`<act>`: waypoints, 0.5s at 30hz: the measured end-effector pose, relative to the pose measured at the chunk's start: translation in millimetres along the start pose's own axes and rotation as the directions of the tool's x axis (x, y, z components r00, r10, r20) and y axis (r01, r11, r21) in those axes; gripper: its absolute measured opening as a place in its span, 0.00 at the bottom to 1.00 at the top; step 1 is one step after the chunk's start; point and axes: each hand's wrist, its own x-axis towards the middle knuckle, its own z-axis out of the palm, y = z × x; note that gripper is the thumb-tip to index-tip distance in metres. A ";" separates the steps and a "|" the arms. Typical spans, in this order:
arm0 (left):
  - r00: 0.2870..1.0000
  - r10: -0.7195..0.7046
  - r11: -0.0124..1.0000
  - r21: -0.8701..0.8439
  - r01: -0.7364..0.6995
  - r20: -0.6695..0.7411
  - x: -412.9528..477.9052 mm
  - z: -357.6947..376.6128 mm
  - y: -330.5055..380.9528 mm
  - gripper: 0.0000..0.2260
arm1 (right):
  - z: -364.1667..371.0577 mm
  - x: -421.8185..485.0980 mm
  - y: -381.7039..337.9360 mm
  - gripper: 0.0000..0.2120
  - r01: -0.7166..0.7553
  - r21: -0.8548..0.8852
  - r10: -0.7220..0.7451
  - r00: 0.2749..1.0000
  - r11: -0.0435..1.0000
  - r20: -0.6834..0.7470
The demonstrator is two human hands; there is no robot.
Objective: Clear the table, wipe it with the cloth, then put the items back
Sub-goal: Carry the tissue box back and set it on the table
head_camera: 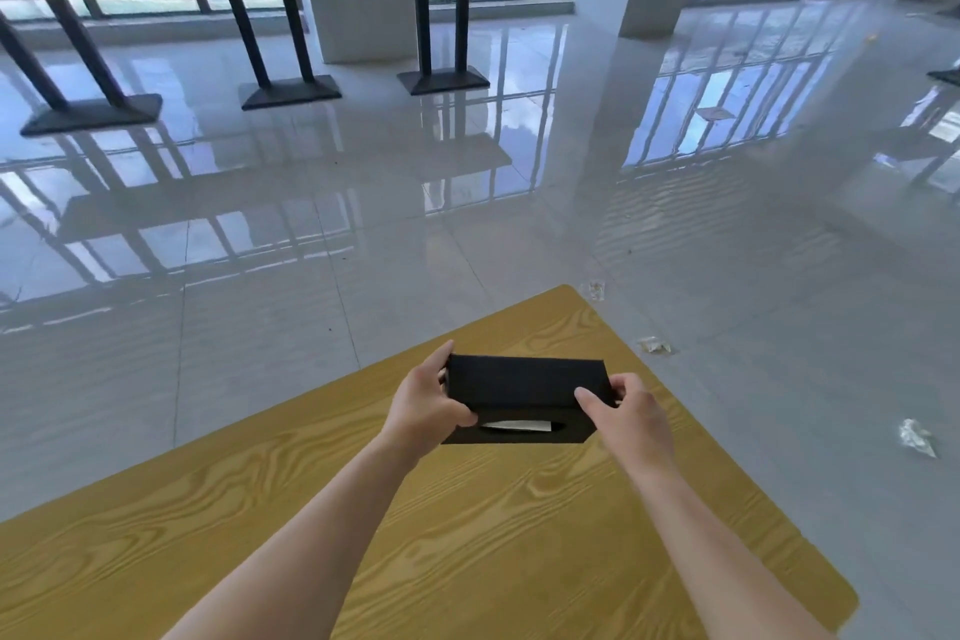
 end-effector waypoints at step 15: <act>0.990 -0.138 0.990 -0.029 0.140 0.041 93.3 39.4 11.9 0.44 | 18.0 83.6 22.5 0.16 -0.075 0.059 0.077 0.997 0.995 -0.025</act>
